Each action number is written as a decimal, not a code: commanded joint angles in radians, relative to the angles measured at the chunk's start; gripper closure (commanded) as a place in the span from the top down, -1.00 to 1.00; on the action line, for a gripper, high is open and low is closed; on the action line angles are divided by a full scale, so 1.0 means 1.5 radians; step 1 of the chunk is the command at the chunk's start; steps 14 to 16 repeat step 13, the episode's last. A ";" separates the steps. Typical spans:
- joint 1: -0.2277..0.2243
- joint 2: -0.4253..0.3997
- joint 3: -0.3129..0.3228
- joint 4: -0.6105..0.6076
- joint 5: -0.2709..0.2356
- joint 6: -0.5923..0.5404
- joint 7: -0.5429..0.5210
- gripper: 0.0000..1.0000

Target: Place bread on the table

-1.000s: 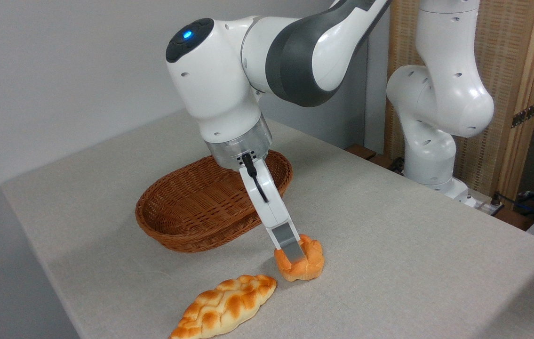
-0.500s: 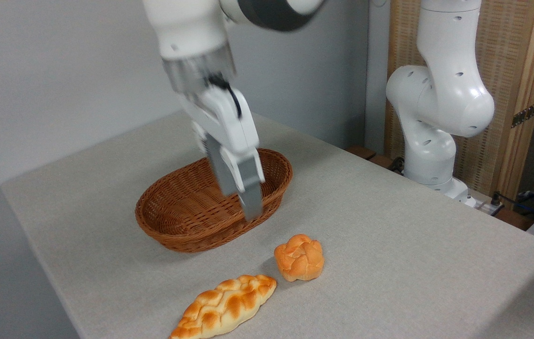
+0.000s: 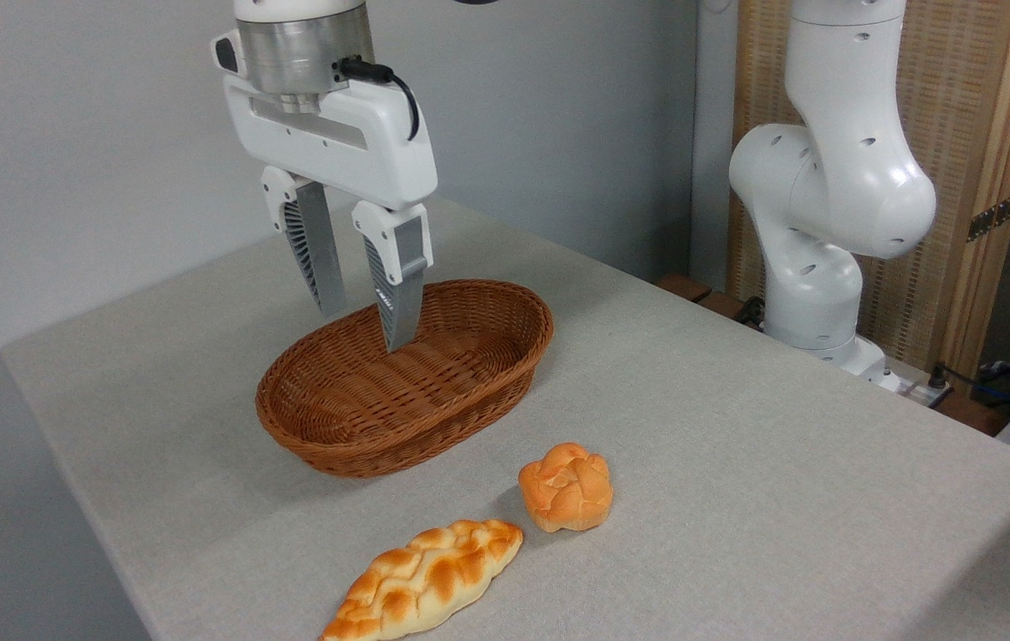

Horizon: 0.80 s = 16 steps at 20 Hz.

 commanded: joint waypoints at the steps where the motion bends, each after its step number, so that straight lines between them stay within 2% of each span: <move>1: 0.010 0.013 -0.010 0.020 -0.007 -0.012 0.000 1.00; 6: 0.009 0.013 -0.011 0.019 0.002 -0.013 0.030 1.00; 16: 0.009 0.013 -0.011 0.018 0.002 -0.019 0.028 1.00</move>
